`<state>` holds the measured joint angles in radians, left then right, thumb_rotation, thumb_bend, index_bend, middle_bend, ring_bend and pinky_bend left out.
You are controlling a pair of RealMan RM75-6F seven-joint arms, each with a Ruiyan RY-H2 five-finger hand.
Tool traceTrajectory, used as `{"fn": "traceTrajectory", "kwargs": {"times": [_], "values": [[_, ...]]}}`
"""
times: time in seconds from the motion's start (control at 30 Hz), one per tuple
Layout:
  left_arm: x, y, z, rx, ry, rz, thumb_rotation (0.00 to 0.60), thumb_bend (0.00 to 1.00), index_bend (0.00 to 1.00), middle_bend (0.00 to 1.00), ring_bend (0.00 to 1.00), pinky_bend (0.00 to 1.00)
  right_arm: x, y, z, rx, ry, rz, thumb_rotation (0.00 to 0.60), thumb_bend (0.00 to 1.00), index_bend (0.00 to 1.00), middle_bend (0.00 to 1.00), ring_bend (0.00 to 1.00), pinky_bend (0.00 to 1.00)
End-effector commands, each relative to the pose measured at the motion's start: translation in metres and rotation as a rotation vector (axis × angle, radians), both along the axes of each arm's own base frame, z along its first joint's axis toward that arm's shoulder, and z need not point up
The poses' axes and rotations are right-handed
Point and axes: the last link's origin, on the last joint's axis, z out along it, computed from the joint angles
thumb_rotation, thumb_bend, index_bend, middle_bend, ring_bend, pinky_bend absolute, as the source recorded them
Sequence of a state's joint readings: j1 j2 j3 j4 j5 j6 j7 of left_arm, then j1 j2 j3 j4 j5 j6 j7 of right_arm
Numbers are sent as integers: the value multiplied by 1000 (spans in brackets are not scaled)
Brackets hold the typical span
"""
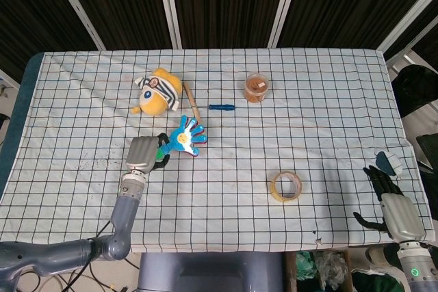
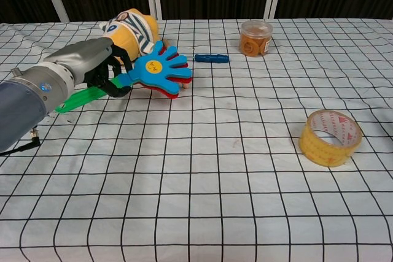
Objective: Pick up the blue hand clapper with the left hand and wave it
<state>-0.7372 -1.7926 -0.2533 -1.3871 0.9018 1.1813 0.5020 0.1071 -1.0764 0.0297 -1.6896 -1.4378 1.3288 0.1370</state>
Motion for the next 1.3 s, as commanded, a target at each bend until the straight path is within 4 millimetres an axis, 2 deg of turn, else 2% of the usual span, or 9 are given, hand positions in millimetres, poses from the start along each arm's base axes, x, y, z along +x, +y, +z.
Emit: {"fn": "traceTrajectory", "kwargs": {"times": [0.03,0.27,0.43,0.67,0.9,1.0,1.07,1.17,1.3], "values": [[6,-6,11,23,-82,-55,600,583,602,751,641,793,0,0,0,-2,-1,0,600,193,0,0,0,154],[12,-16,29,50,-156,-173,600,608,650,826,711,916,0,0,0,-2,-4,0,600,195,0,0,0,155],[16,-22,41,68,-168,-267,600,622,660,837,721,931,0,0,1,-6,-6,-1,600,195,0,0,0,155],[30,-36,64,100,-285,-419,600,625,663,839,723,936,0,0,1,-9,-8,-1,600,196,0,0,0,154],[44,-61,106,203,-529,-527,600,624,666,839,723,936,0,0,2,-9,-7,-3,600,197,0,0,0,155],[41,-69,119,266,-642,-515,600,624,668,840,723,936,0,0,1,-7,-6,-3,600,197,0,0,0,155],[33,-73,125,313,-728,-460,600,624,668,840,723,936,0,0,1,-6,-7,-3,600,197,0,0,0,155],[20,-72,125,346,-784,-379,600,624,668,841,724,936,0,0,1,-7,-8,-4,600,197,0,0,0,155],[-6,-63,113,319,-788,-175,600,621,671,843,728,936,0,0,2,-8,-7,-4,600,197,0,0,0,155]]}}
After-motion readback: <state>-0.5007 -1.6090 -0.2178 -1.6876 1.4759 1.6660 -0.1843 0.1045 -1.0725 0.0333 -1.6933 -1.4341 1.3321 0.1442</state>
